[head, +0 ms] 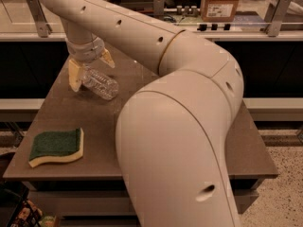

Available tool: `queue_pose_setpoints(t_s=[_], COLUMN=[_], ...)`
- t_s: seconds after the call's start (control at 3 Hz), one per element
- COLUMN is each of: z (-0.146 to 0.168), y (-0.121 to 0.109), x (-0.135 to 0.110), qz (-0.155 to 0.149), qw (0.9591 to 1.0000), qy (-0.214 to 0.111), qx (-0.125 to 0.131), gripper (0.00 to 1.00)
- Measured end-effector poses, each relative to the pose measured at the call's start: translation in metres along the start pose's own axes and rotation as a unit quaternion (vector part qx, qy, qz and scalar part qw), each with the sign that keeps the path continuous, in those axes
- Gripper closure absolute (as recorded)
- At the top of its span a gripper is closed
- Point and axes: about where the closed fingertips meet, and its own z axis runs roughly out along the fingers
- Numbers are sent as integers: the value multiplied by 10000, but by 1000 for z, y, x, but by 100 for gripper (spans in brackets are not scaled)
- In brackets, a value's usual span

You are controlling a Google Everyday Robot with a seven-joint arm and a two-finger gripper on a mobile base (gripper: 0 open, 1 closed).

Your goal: Place water bottle upright

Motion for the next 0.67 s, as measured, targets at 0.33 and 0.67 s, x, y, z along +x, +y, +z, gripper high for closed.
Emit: queue_pose_setpoints(t_s=[0.33,0.67], z=[3,6], y=[1,1], x=[-2,-4], qz=[-5,-10], qw=[10000,10000], qy=[-25,-49], qx=[-5,-12], gripper=[41,64])
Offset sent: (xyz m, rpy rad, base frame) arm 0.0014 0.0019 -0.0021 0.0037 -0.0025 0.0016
